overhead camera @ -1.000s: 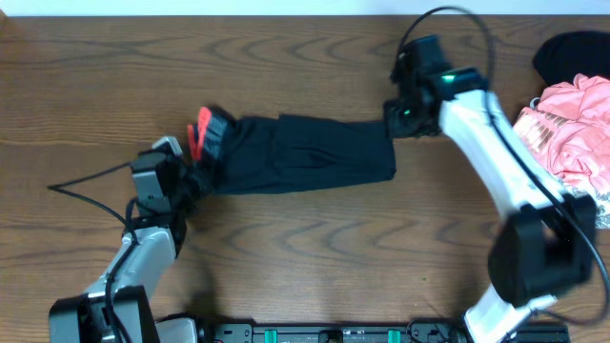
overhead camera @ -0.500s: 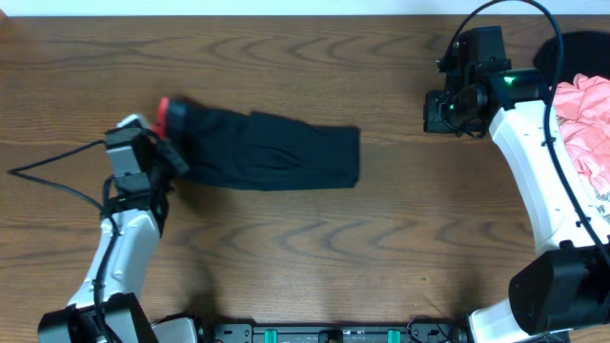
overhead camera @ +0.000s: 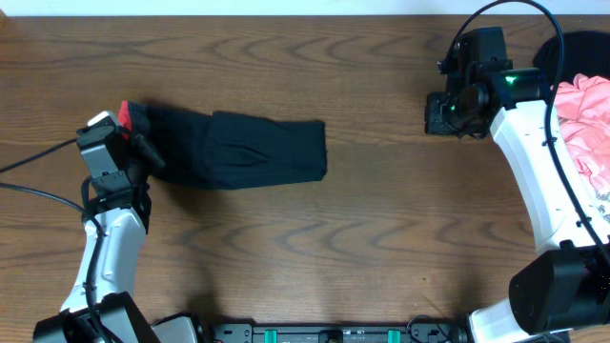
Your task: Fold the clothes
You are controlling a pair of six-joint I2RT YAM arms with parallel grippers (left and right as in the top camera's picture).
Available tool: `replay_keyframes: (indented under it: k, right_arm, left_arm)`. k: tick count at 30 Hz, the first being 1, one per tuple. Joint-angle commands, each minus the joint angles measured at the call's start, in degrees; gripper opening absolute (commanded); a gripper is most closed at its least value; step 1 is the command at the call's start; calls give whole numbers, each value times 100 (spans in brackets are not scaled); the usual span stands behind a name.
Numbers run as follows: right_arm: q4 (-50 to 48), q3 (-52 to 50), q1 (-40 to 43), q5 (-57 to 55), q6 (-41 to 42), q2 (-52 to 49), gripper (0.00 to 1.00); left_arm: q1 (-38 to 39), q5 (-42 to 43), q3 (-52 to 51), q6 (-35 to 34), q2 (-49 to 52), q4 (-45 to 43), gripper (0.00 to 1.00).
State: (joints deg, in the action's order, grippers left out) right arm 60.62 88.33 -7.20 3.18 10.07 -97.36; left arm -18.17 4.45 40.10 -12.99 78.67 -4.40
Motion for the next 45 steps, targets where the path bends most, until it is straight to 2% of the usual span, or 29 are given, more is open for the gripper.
replay_keyframes:
  k: [1, 7, 15, 19, 31, 36, 45]
  right_arm:
    - [33, 11, 39, 33, 15, 111, 1]
    - [98, 11, 37, 267, 17, 114, 1]
    - [173, 11, 37, 761, 17, 114, 1]
    - [219, 11, 31, 1088, 17, 114, 1]
    - [284, 11, -39, 1381, 50, 114, 1]
    - [321, 11, -37, 1390, 131, 114, 1]
    - [308, 11, -37, 1523, 131, 114, 1]
  left_arm:
    - [162, -94, 321, 592, -57, -42, 6]
    - [782, -131, 557, 1633, -57, -37, 6]
    - [1661, -772, 590, 2859, -55, 11, 6]
    - [2048, -822, 590, 3322, -55, 9, 6]
    - [3209, -1163, 590, 3578, 33, 50, 6]
    - [3797, -1589, 590, 3897, 271, 94, 6]
    - [4540, -2002, 590, 3901, 776, 66, 6]
